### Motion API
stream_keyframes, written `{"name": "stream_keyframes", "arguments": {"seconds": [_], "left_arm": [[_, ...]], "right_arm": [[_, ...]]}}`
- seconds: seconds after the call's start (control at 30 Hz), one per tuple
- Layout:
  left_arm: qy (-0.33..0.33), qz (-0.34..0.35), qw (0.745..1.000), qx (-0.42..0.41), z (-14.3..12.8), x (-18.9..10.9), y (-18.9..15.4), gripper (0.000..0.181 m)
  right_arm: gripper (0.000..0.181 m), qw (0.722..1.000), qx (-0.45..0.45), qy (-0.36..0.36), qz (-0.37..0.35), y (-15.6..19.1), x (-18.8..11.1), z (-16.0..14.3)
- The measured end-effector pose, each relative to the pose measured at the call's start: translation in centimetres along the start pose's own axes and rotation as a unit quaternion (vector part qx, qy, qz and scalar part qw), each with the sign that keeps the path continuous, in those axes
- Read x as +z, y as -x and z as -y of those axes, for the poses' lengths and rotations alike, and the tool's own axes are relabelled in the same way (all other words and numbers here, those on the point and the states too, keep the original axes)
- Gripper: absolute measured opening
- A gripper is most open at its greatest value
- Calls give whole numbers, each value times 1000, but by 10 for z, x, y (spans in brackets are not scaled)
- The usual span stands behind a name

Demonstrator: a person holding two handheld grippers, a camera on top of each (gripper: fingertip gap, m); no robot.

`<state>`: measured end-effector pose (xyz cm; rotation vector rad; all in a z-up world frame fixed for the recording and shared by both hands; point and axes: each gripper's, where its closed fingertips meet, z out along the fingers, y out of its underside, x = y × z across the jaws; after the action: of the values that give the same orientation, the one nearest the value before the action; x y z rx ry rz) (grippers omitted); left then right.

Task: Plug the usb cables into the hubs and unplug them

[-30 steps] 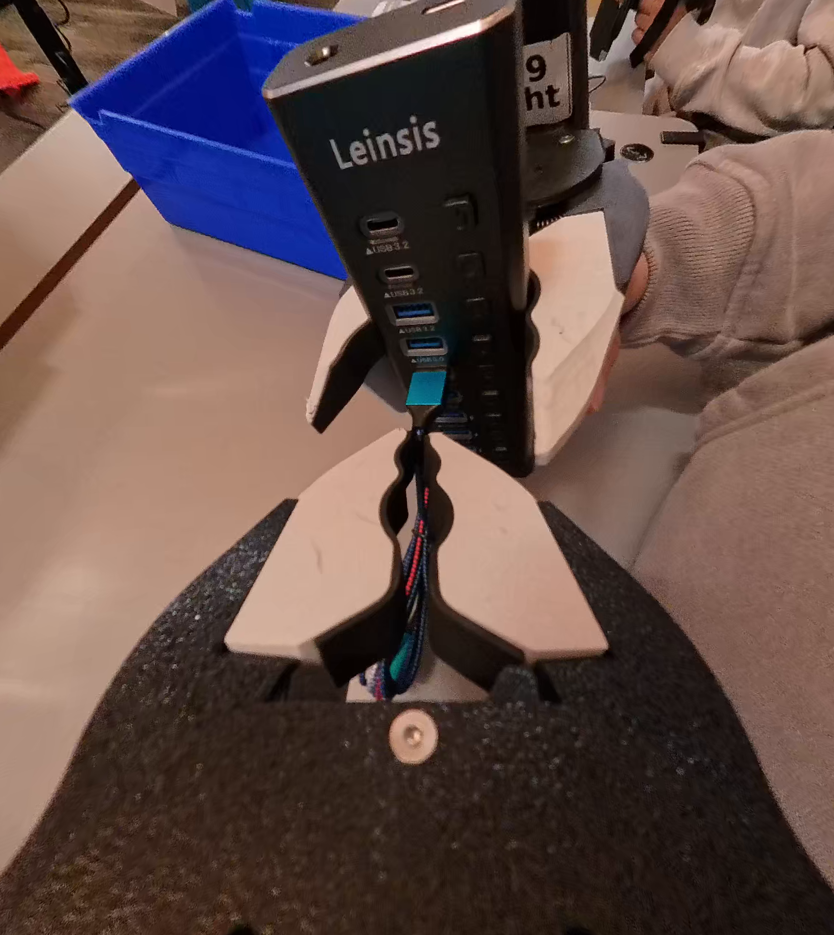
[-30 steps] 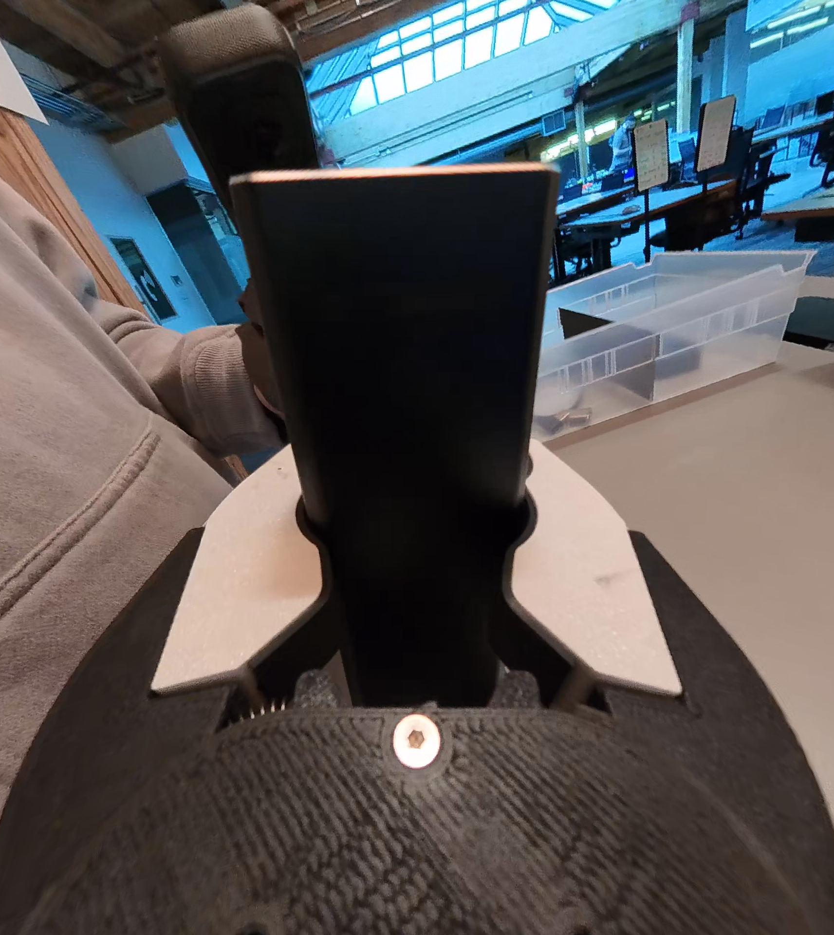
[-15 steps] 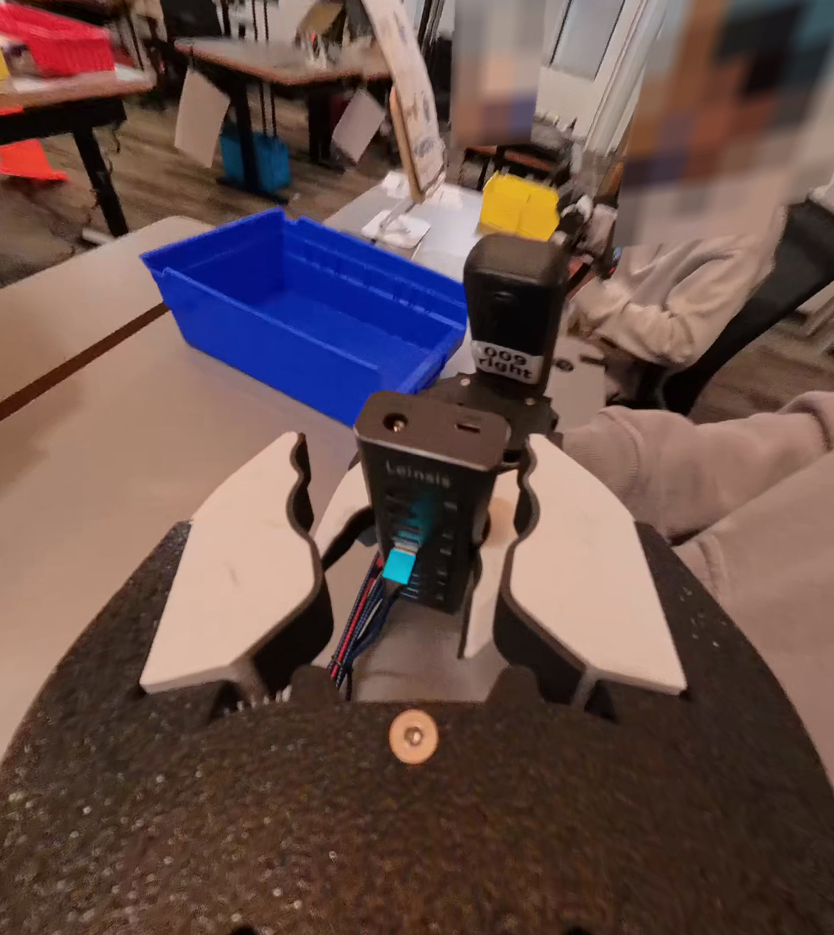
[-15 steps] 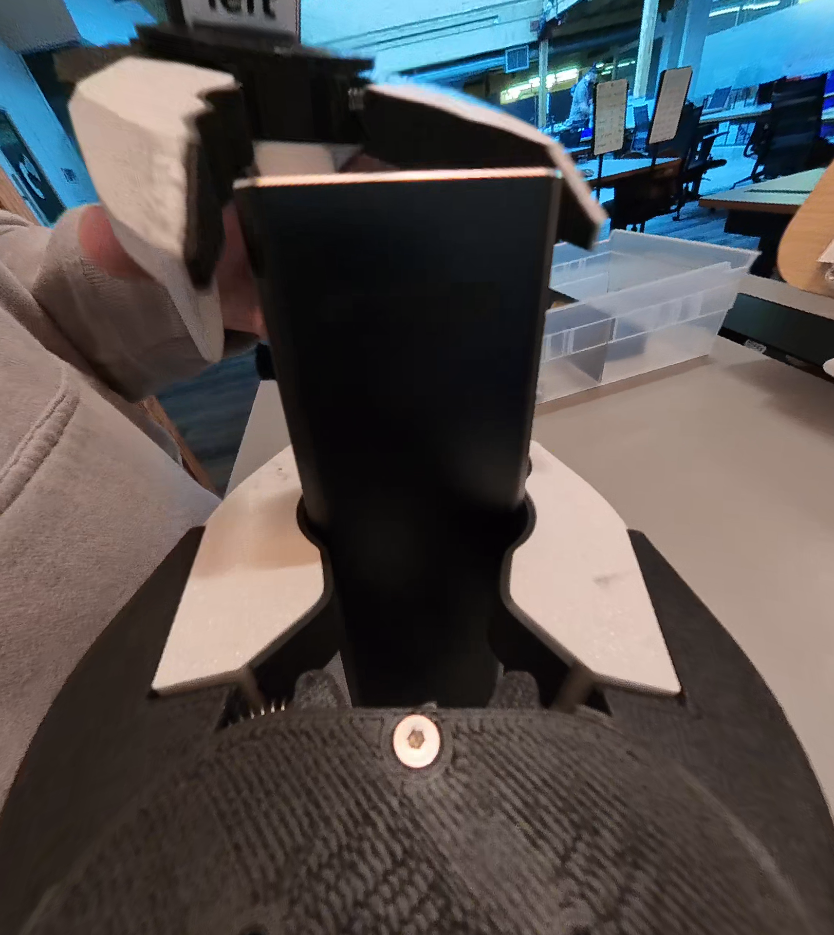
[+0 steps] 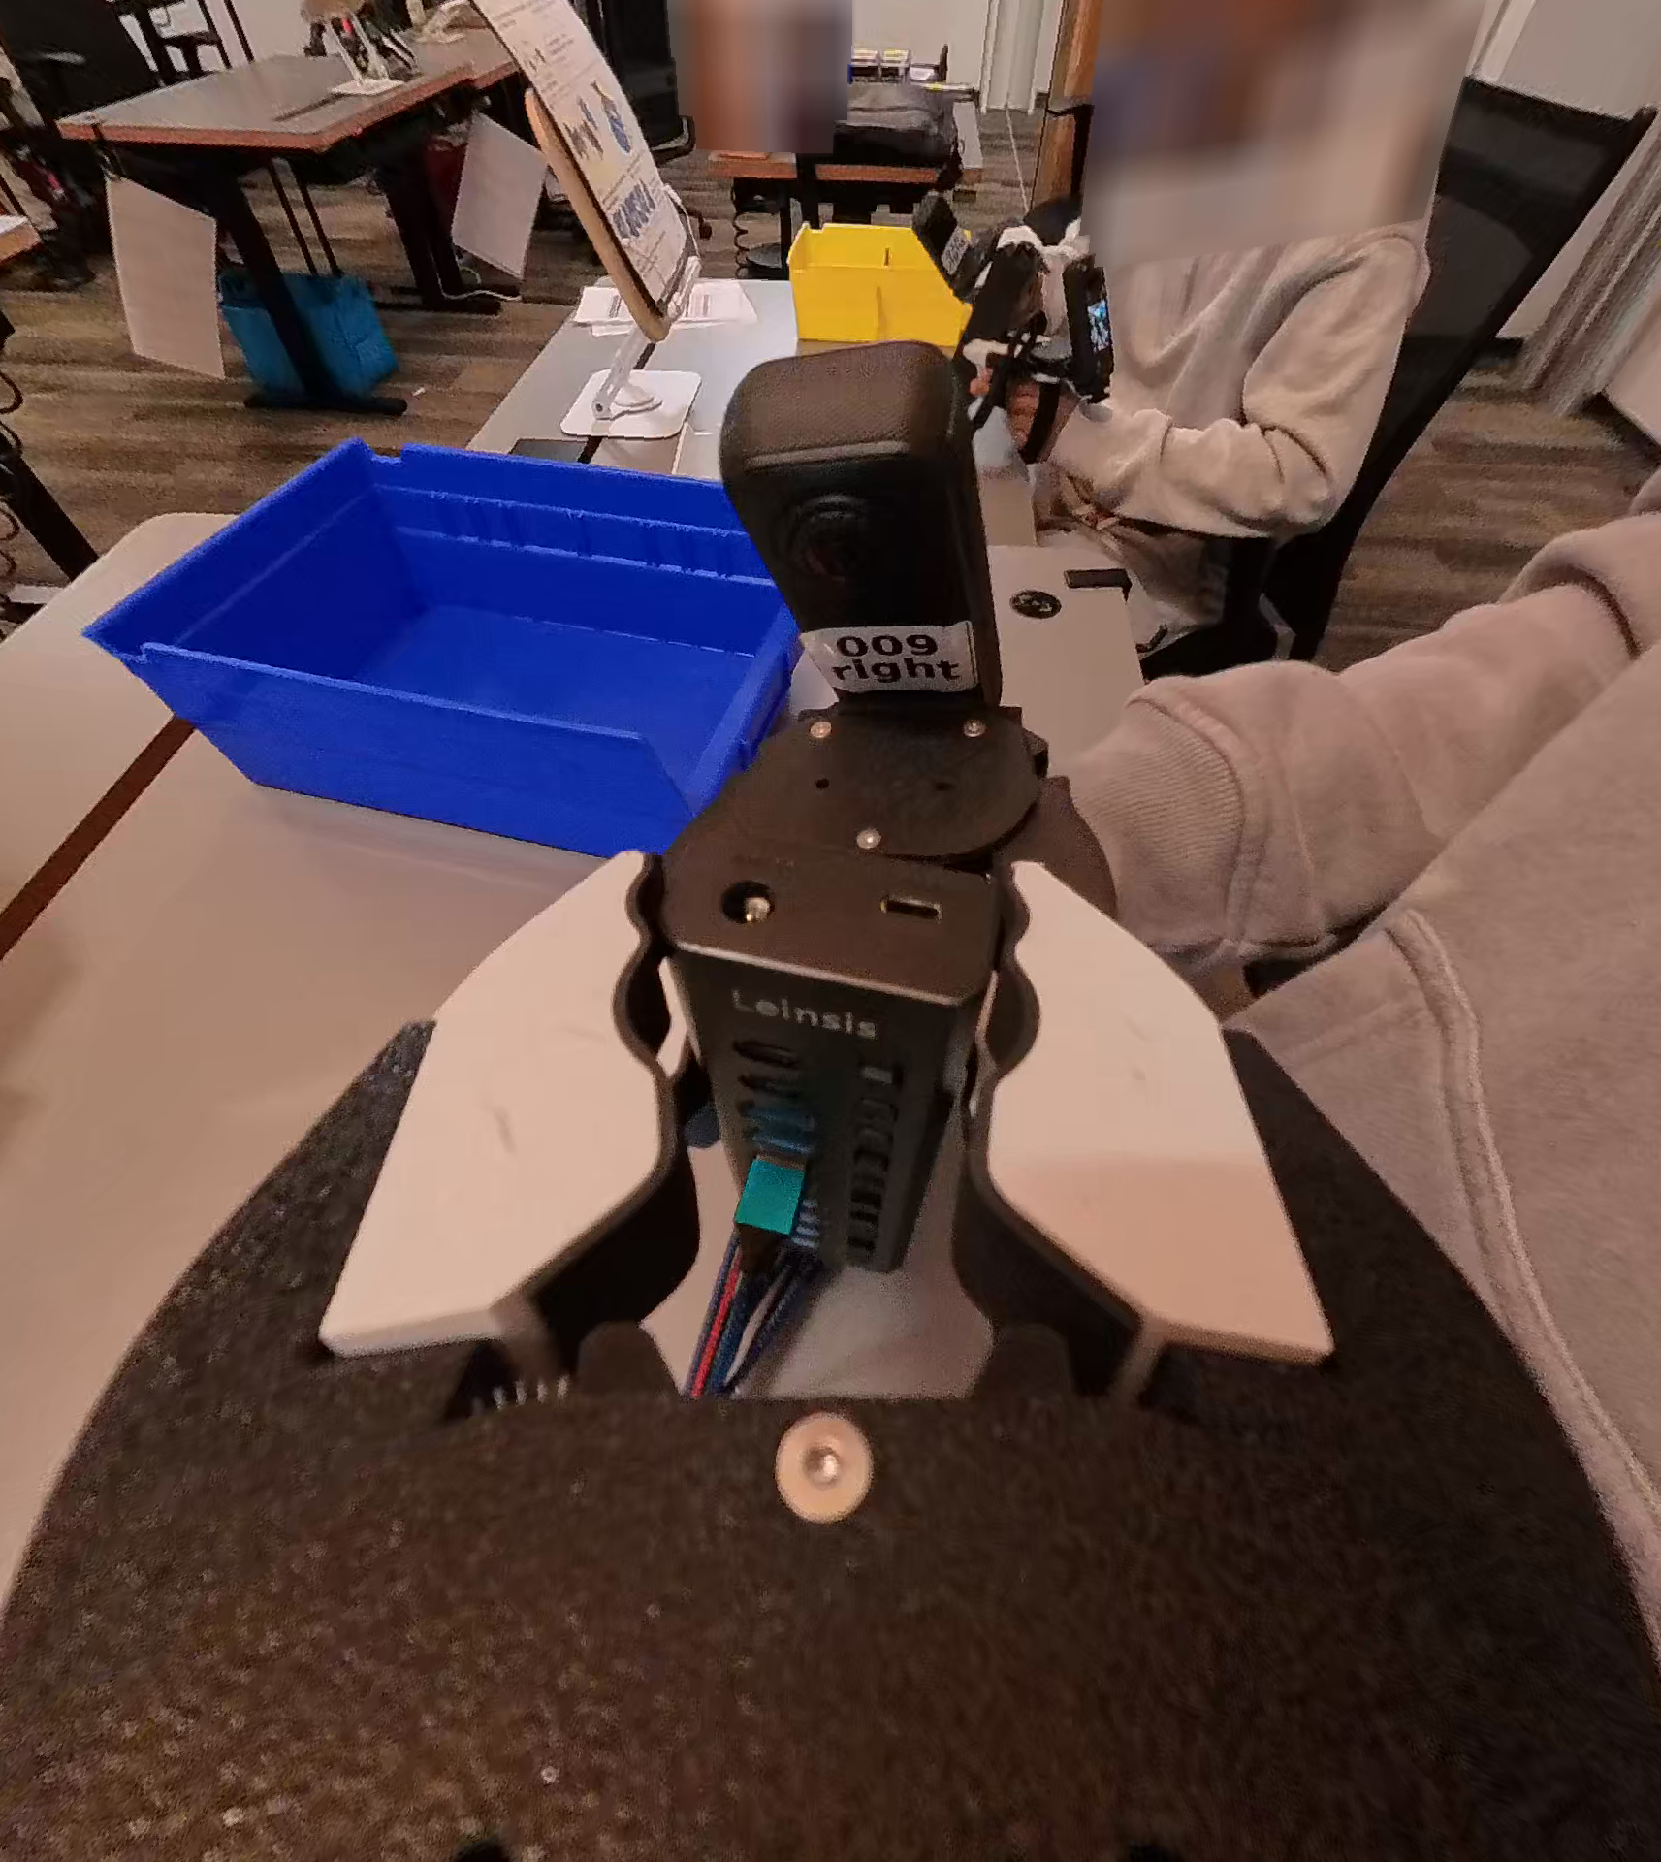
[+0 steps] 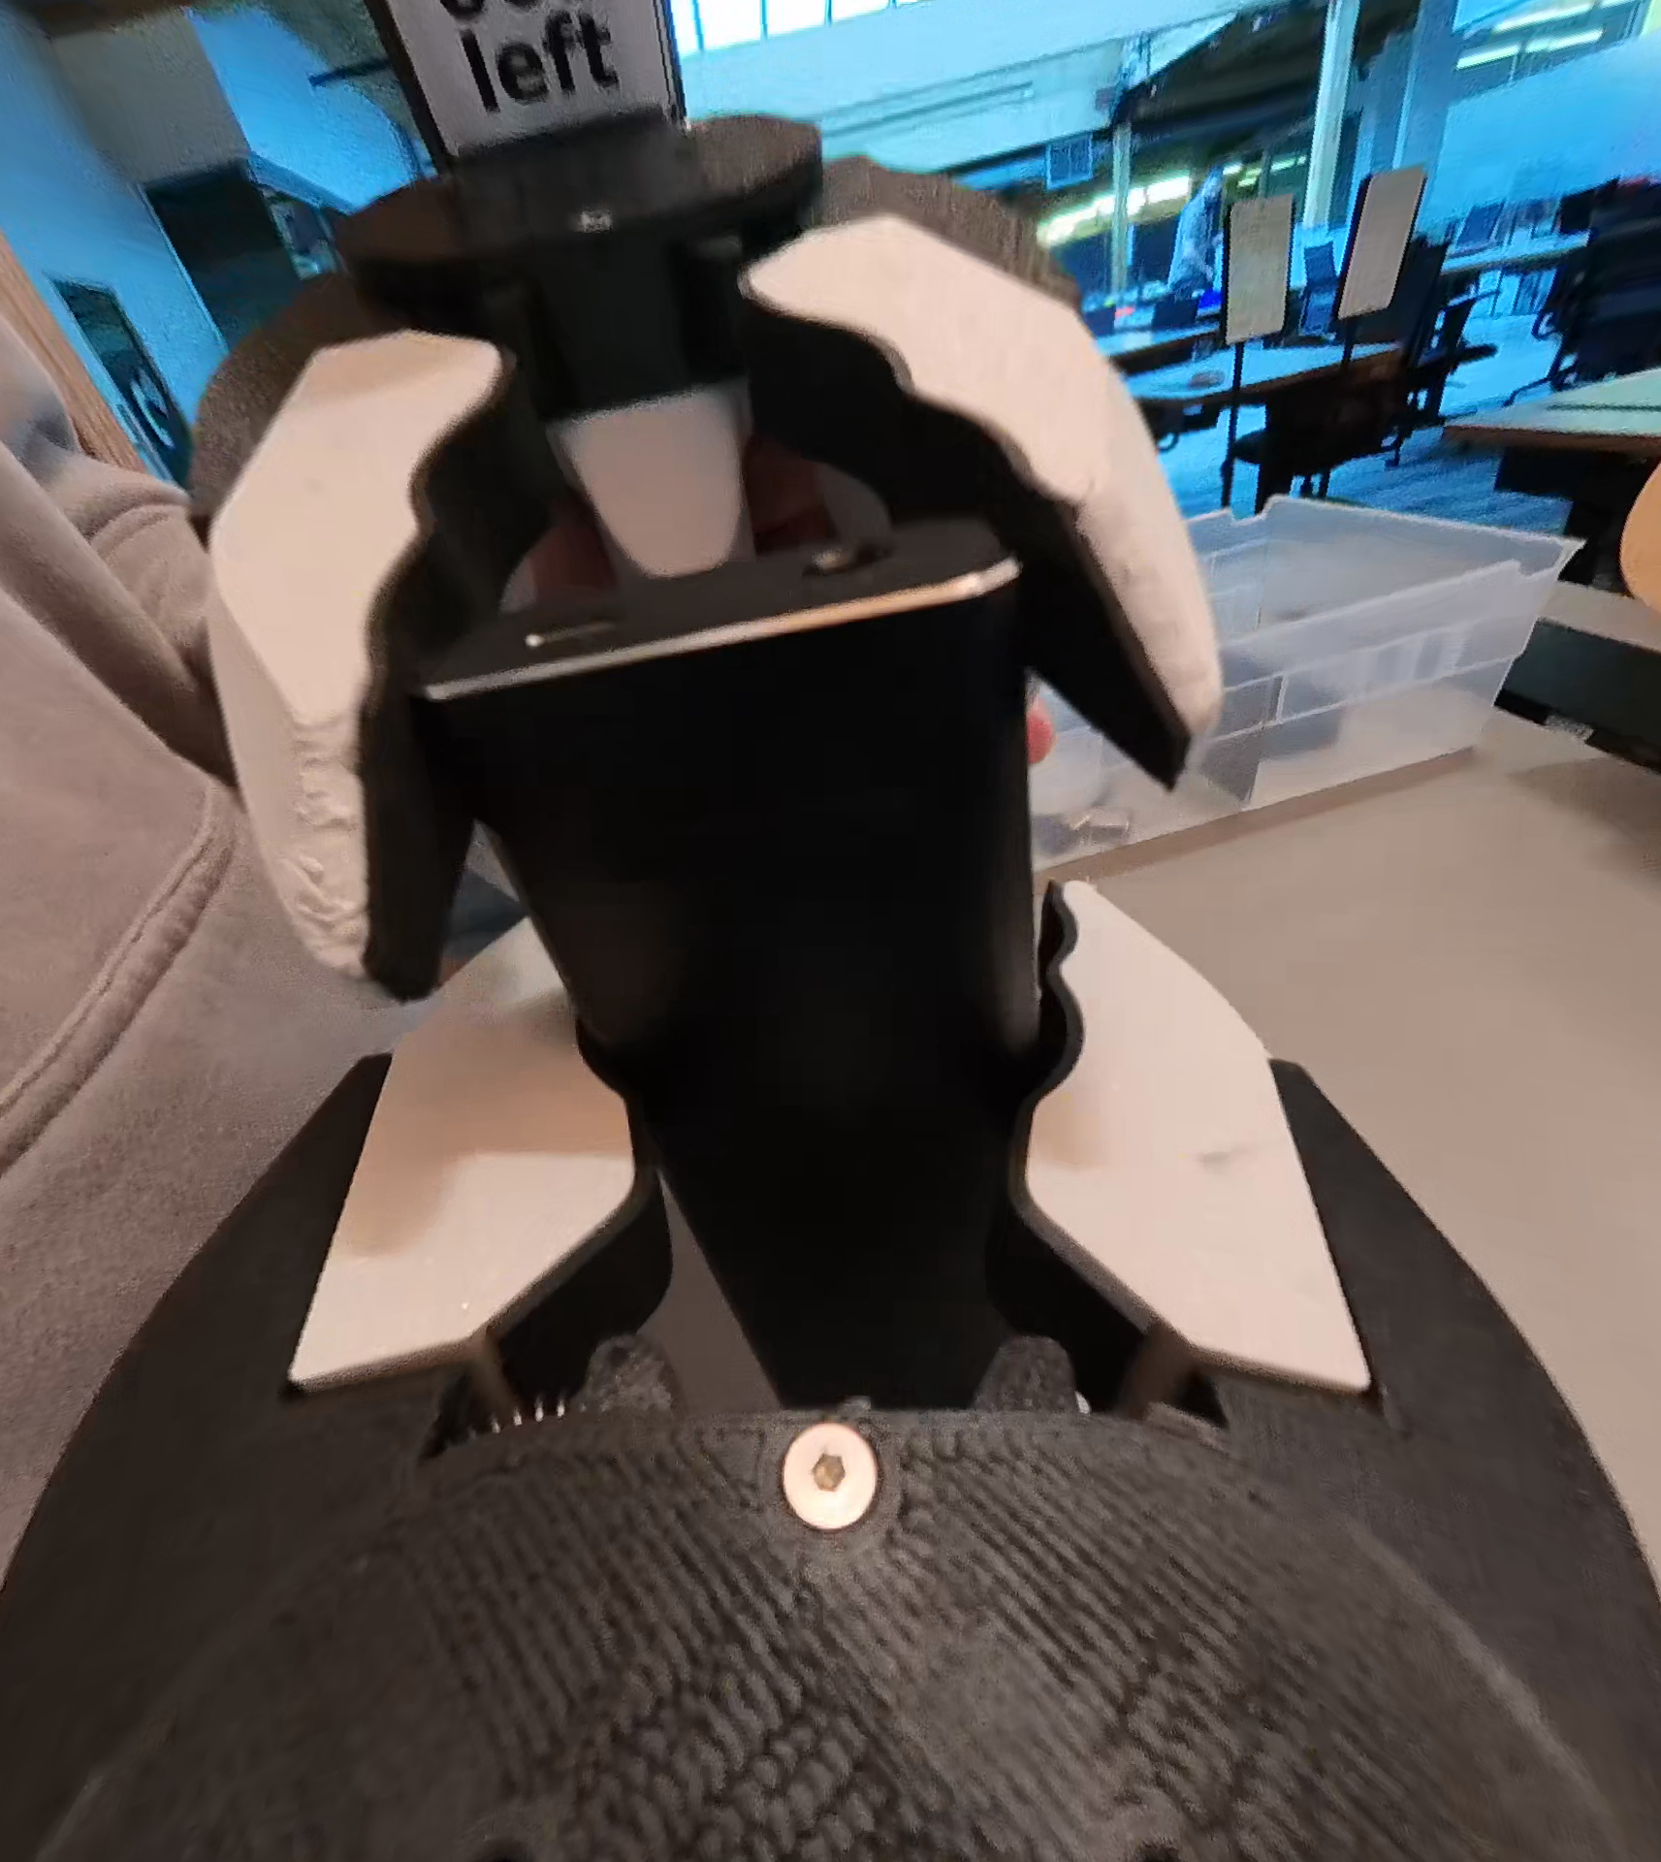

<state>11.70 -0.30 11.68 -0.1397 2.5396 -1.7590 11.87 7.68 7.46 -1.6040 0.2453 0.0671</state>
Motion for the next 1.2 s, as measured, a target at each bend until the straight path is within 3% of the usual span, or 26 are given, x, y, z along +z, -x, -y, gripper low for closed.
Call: {"name": "stream_keyframes", "arguments": {"seconds": [0.17,0.33,0.4,0.5,0.57,0.63,0.7,0.8,0.87,1.0,1.1,1.2], "left_arm": [[-11,-15,1000,-16,-1,-3,-1,61],[1,-9,999,-52,-4,-6,3,61],[-16,17,997,-69,4,-14,10,74],[-72,82,990,-93,23,-56,33,71],[-74,176,973,-130,15,-102,69,57],[-7,310,925,-220,-34,-160,117,50],[53,416,848,-325,-99,-217,154,51],[67,471,750,-460,-180,-264,187,51],[64,490,692,-526,-221,-279,203,53],[105,511,621,-585,-277,-279,219,55],[159,562,564,-584,-304,-289,224,56],[153,583,537,-591,-317,-289,232,57]], "right_arm": [[75,999,-18,39,16,5,4,-6],[75,1000,4,23,16,4,8,-6],[75,1000,4,19,4,0,7,-6],[75,1000,14,4,-11,-7,-3,-1],[75,1000,14,-5,-24,-12,-13,4],[75,999,12,-11,-34,-15,-23,8],[75,998,12,-22,-49,-19,-31,12],[75,998,11,-27,-60,-22,-36,11],[75,998,15,-27,-57,-23,-35,10],[75,998,15,-32,-47,-20,-31,10],[75,999,14,-27,-40,-18,-29,9],[74,999,13,-26,-35,-16,-31,9]]}}
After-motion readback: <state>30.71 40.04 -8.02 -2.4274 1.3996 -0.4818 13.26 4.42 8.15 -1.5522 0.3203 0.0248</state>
